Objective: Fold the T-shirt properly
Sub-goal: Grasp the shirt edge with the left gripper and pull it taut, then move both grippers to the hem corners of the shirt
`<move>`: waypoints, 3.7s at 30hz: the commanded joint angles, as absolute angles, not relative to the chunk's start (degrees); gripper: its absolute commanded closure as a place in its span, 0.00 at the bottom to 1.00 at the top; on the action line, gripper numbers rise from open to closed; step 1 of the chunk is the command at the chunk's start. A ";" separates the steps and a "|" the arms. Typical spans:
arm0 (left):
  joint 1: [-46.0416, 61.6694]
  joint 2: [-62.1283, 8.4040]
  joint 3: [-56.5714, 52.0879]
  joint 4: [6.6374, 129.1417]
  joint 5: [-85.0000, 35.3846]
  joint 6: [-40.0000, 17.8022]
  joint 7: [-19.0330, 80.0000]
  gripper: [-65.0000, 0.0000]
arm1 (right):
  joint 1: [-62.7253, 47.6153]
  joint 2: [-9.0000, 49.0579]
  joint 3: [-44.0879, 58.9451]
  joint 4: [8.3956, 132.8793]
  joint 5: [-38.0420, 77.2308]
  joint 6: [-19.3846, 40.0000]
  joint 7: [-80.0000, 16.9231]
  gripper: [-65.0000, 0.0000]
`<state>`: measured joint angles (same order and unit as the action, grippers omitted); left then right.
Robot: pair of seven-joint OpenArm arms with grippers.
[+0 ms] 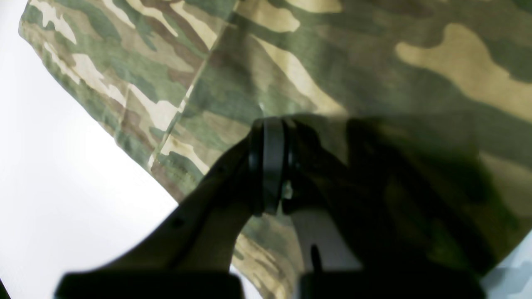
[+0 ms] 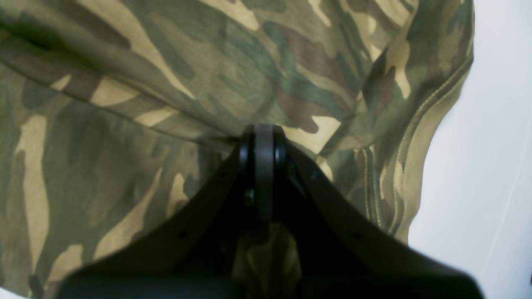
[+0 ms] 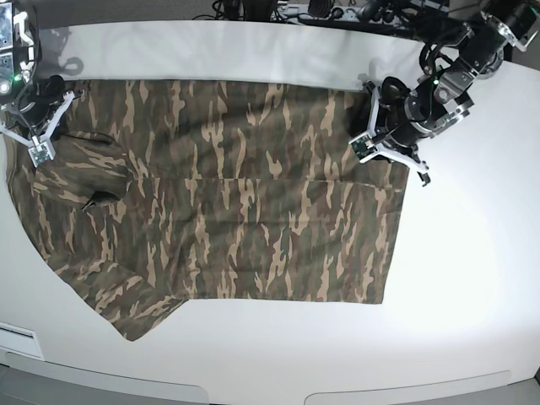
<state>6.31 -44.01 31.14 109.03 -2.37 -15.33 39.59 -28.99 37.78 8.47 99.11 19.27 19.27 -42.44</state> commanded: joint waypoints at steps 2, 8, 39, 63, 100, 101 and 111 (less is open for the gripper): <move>9.85 -46.54 31.90 109.80 -3.40 -17.26 49.19 1.00 | -33.74 37.32 7.29 98.91 20.56 22.46 -52.42 1.00; 15.53 -50.89 31.88 116.27 -3.01 -12.75 50.06 1.00 | -40.40 37.30 7.53 103.70 20.58 20.27 -53.28 1.00; 21.10 -52.53 31.88 124.92 17.04 0.30 51.07 1.00 | -36.21 37.32 7.55 109.95 14.50 11.51 -55.94 1.00; 15.55 -52.29 7.86 127.37 5.65 7.73 35.05 1.00 | -36.36 37.30 7.55 126.28 -15.03 -9.23 -52.51 1.00; -29.91 -18.70 1.50 53.56 -41.32 -23.59 49.56 0.50 | -36.18 37.17 7.55 126.26 -14.50 -7.94 -48.71 1.00; -30.00 -18.61 1.48 53.56 -41.47 -23.62 49.58 0.50 | -36.12 37.19 7.55 126.26 -13.78 -7.94 -48.56 1.00; -30.06 -18.59 1.48 53.56 -37.67 -18.83 49.34 1.00 | -27.75 37.19 7.55 126.13 -4.51 -2.24 -43.97 1.00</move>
